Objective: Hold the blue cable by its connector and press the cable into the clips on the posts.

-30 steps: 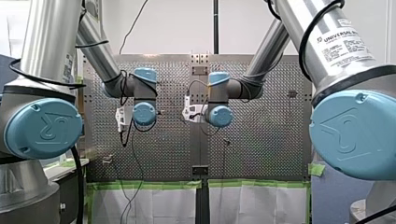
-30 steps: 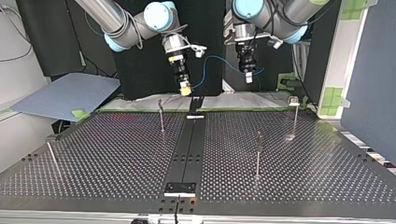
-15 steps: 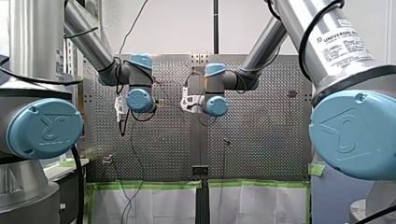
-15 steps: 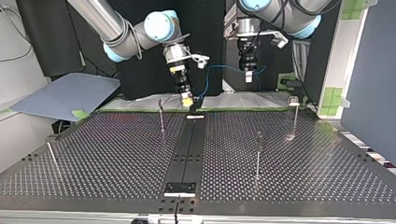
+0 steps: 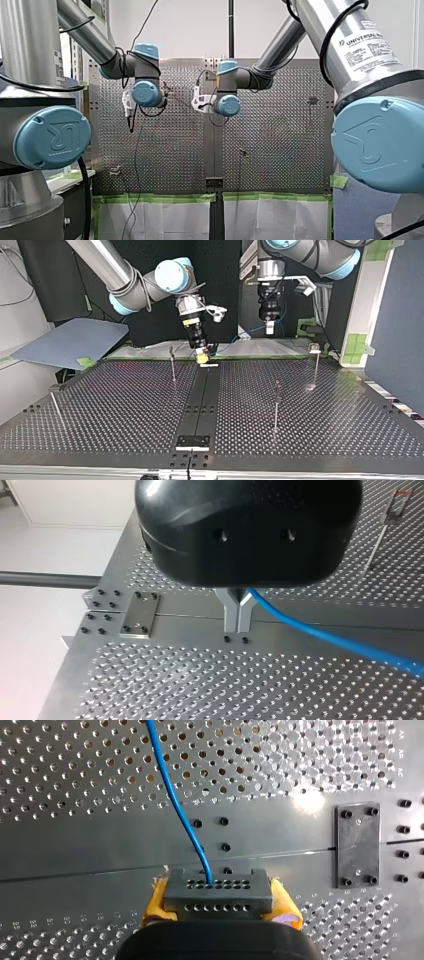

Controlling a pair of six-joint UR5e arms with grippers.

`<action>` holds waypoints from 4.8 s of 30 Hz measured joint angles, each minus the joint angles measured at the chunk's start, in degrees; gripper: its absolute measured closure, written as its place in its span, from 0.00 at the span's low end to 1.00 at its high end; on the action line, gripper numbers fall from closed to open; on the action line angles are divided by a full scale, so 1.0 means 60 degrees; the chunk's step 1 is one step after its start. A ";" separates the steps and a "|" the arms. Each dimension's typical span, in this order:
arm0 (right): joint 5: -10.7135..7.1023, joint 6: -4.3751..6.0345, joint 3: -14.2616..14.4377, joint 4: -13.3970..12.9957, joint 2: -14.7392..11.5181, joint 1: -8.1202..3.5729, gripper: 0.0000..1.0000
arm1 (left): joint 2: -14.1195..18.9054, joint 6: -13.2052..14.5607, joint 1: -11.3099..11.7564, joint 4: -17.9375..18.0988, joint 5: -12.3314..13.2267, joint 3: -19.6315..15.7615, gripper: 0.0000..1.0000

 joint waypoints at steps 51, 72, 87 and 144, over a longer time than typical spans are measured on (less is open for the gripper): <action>-0.0480 0.0562 -0.2144 0.1606 0.0068 -0.0126 1.00 | -0.0828 -0.0114 0.1316 -0.1871 0.0622 0.2533 0.99; -0.0628 0.0567 -0.3323 0.2176 0.0672 0.0080 1.00 | -0.1076 -0.0376 0.1885 -0.2193 0.0885 0.3229 0.99; -0.0738 0.0568 -0.3912 0.2238 0.1293 -0.0007 1.00 | -0.1203 -0.0592 0.2623 -0.2191 0.1527 0.3346 0.99; -0.0665 0.0634 -0.5980 0.2312 0.2646 -0.0522 1.00 | -0.2822 -0.2276 0.3677 -0.2225 0.3589 0.5052 0.99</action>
